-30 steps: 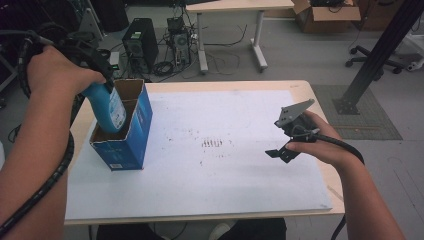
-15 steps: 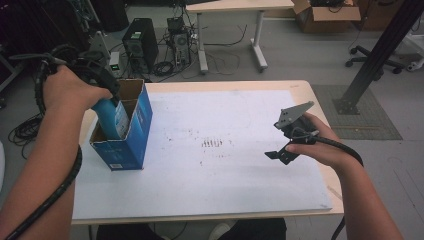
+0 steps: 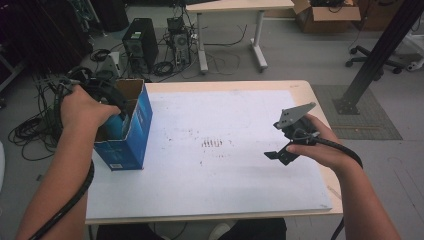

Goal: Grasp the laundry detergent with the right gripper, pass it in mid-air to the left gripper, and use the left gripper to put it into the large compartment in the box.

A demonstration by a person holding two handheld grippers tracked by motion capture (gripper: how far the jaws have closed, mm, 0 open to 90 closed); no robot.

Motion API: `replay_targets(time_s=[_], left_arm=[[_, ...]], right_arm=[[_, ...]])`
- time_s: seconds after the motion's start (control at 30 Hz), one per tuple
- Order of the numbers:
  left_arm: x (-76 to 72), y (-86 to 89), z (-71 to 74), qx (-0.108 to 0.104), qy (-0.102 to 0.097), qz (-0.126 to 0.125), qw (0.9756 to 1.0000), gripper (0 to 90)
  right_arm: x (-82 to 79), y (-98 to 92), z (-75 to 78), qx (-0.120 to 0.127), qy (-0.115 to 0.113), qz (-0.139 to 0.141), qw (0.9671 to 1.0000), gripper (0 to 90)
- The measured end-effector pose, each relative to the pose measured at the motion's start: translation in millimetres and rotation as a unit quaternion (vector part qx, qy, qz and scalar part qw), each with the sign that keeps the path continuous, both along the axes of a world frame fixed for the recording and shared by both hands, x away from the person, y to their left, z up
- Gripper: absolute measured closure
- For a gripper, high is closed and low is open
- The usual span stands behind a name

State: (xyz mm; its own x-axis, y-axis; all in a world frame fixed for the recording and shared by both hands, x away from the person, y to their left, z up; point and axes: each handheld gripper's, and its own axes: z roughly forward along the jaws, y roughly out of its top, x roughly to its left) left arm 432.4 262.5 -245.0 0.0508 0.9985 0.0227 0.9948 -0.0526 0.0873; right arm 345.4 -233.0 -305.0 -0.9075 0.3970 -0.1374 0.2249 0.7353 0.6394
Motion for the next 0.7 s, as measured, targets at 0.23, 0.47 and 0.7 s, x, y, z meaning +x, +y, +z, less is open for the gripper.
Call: replay_targets(time_s=[0.23,0.47,0.7], left_arm=[[1.7,3.1,-20.4,0.007,0.006,0.001,1.0000,38.7],[4.5,5.4,-35.3,0.012,0.018,-0.002,0.9998,38.7],[5.8,4.6,-42.4,0.014,0.022,-0.005,0.9997,38.7]], right_arm=[[0.6,-1.5,-0.6,-0.001,0.001,-0.001,1.0000,1.9],[2.6,-0.6,-1.1,0.002,-0.001,-0.002,1.0000,1.9],[3.3,1.4,-1.8,0.002,-0.001,-0.002,1.0000,1.9]])
